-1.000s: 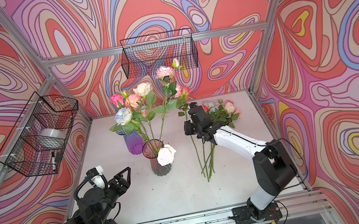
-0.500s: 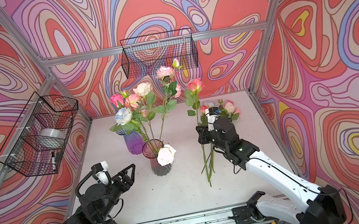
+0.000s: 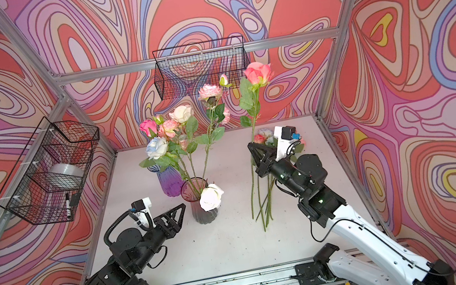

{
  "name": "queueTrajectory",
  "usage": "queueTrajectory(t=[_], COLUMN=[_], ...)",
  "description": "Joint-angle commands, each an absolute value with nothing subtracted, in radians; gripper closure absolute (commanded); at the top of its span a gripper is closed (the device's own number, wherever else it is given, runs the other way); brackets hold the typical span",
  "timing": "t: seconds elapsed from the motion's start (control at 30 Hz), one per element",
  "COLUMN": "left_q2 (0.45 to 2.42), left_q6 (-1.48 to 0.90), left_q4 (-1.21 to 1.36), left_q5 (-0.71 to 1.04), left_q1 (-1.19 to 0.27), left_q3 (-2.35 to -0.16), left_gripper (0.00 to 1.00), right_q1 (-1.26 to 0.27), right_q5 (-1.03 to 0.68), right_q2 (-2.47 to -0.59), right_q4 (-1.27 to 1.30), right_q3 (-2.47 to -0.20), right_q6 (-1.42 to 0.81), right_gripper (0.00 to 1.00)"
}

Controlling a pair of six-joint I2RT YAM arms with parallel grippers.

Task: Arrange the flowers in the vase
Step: 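Lift the pink rose high above the table with the right gripper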

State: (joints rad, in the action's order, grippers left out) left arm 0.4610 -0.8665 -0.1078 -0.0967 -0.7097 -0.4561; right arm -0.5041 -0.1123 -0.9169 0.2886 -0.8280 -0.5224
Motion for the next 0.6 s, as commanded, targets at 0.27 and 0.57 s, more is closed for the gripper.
queueTrajectory(t=[0.27,0.57], left_q2=[0.382,0.364], left_q6=[-0.847,-0.830], left_q4=[-0.169,-0.201], left_q5=[-0.129,-0.136], left_q1=[-0.708,-0.709], left_q3=[-0.491,-0.505], left_gripper=[0.33,0.33], right_q1=[-0.679,-0.766], right_q5=[-0.054,-0.032], right_q2=[-1.138,-1.310], right_q4=[0.666,0.722], right_q3=[-1.027,-1.166], right_q6=[-0.460,-0.384], right_gripper=[1.00,1.00])
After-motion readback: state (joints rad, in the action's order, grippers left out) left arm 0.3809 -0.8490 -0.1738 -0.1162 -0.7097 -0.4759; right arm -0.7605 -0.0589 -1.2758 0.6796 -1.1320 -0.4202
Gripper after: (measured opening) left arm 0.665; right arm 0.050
